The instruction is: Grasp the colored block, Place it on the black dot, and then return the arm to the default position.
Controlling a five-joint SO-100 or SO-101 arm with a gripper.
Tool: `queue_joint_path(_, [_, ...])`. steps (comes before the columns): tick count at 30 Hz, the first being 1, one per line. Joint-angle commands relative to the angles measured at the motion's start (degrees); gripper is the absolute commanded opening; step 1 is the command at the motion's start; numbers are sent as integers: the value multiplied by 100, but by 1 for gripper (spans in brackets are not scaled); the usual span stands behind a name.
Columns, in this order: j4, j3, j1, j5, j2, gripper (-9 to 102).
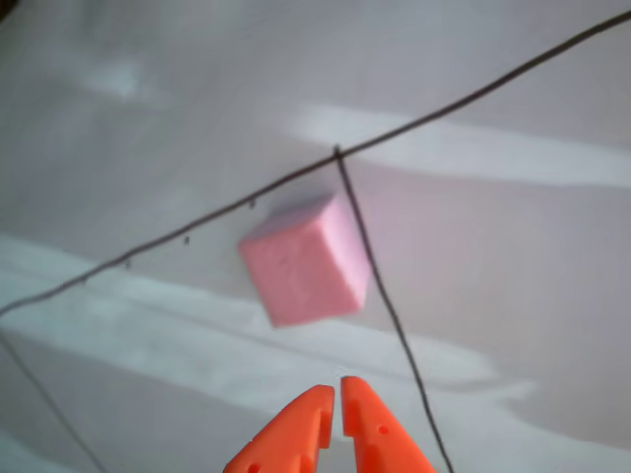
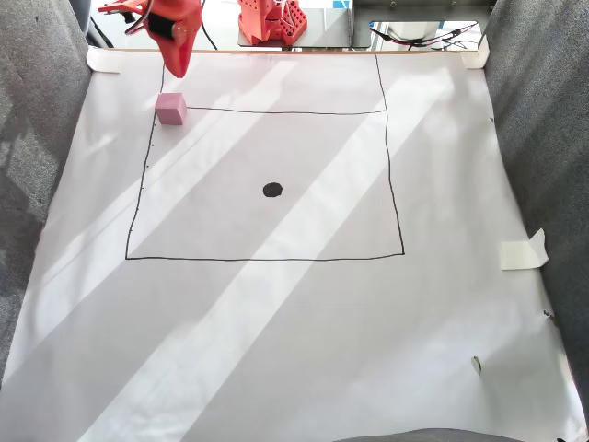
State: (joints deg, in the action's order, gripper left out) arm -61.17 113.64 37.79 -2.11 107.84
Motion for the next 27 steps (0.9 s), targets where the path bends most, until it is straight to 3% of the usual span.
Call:
queue_joint_path(1, [-123, -352, 193, -88, 0, 0])
queue_joint_path(12, [-1354, -1239, 229, -1415, -677, 17])
queue_joint_path(21, [-1178, -1723, -53, -2391, -1318, 20])
queue_joint_path(27, [-1020, -1723, -229, -2540, -1406, 32])
